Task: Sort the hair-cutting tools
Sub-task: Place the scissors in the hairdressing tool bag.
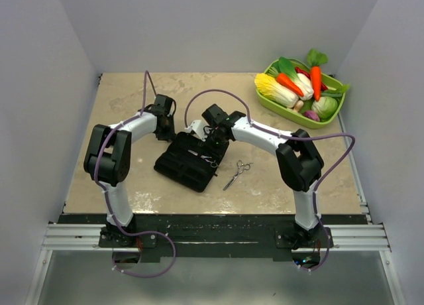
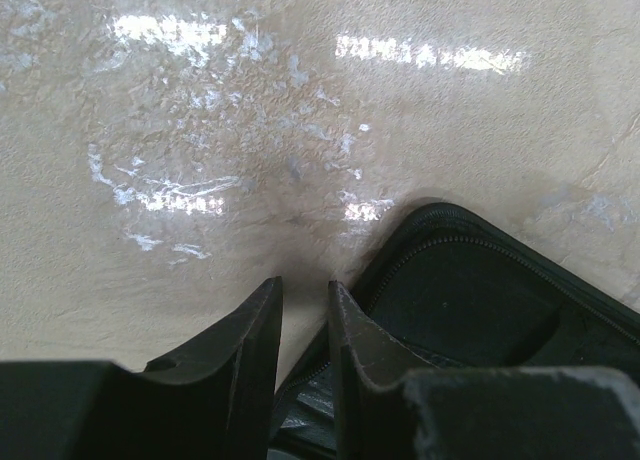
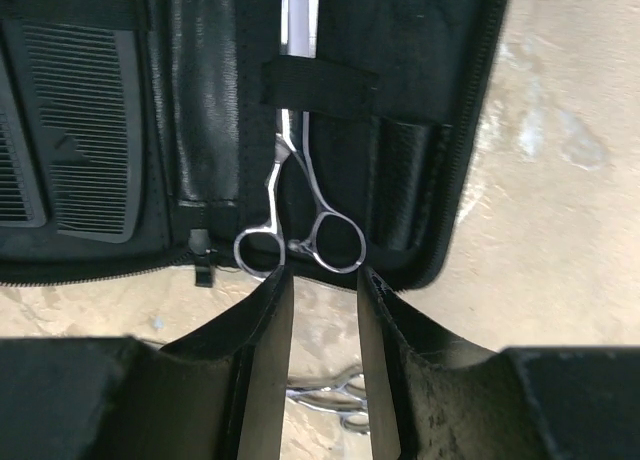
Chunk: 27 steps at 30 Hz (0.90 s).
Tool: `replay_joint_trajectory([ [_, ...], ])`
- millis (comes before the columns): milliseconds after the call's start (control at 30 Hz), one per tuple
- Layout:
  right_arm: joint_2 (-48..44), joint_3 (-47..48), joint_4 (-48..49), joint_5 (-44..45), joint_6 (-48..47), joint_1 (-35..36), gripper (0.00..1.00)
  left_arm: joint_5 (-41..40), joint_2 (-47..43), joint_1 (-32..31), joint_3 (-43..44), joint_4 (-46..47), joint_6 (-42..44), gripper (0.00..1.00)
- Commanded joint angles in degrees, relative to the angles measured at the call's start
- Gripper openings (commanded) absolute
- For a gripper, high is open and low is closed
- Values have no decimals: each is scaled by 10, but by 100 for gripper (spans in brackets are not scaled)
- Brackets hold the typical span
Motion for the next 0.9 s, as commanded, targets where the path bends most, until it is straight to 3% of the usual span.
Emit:
replay_joint_trajectory([
  [0, -12, 23, -21, -46, -16, 5, 35, 25, -16, -8, -8, -16, -6, 30],
  [867, 14, 16, -22, -28, -27, 21, 35, 20, -18, -8, -15, -15, -2, 30],
])
